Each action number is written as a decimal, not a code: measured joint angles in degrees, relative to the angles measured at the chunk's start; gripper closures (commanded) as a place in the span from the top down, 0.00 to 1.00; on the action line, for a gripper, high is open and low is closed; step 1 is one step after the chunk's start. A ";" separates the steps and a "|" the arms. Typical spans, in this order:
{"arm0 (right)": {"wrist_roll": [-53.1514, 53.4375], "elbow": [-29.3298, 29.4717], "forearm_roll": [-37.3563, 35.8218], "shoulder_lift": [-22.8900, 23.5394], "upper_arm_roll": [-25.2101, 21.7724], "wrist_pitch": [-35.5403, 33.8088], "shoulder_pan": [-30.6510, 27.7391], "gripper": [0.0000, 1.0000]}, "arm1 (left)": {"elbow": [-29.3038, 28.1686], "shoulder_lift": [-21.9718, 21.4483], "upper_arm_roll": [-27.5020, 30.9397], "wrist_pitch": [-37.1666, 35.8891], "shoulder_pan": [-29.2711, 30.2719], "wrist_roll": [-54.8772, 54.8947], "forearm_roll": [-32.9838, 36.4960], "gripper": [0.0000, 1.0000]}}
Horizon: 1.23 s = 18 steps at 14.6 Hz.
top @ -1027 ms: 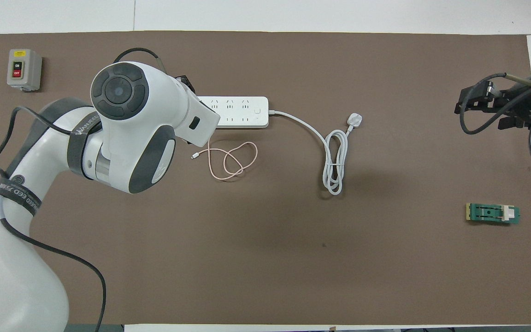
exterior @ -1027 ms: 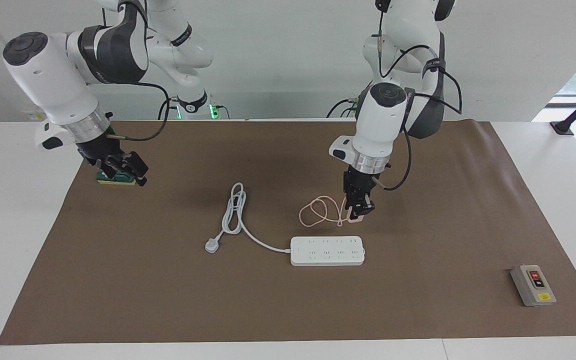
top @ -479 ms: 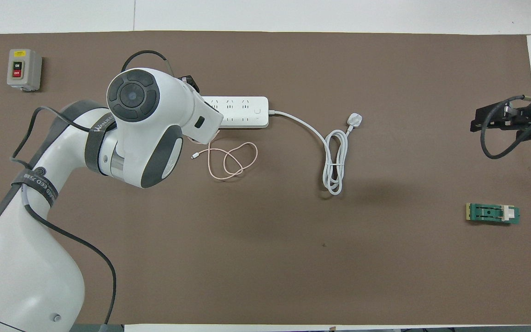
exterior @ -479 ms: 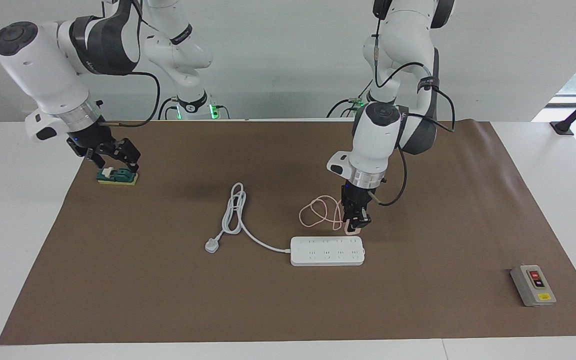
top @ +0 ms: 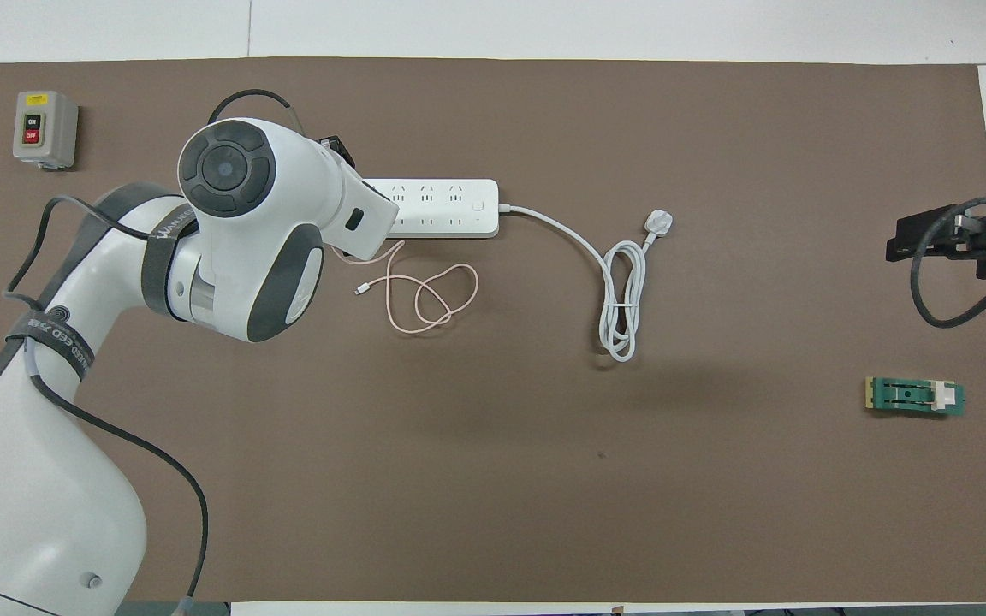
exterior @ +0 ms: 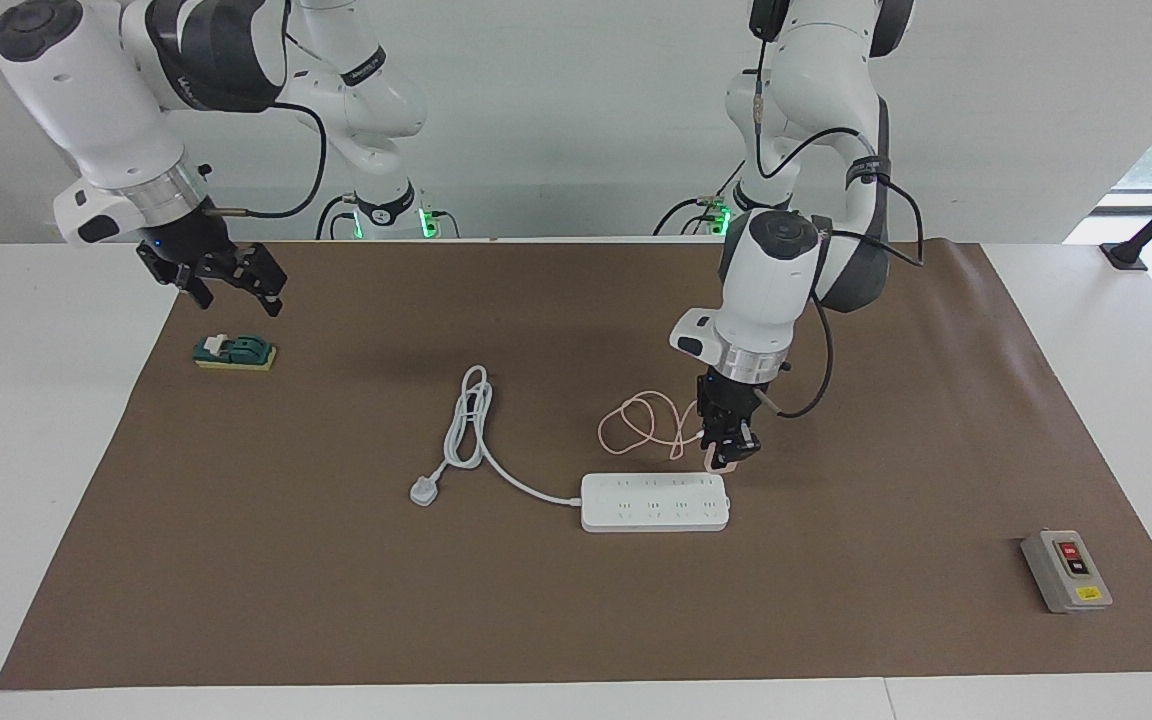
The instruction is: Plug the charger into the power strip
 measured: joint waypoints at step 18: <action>-0.01 0.54 -2.51 0.48 0.34 -2.57 0.13 1.00 | -0.14 2.87 0.56 3.22 -0.20 -2.15 0.02 0.00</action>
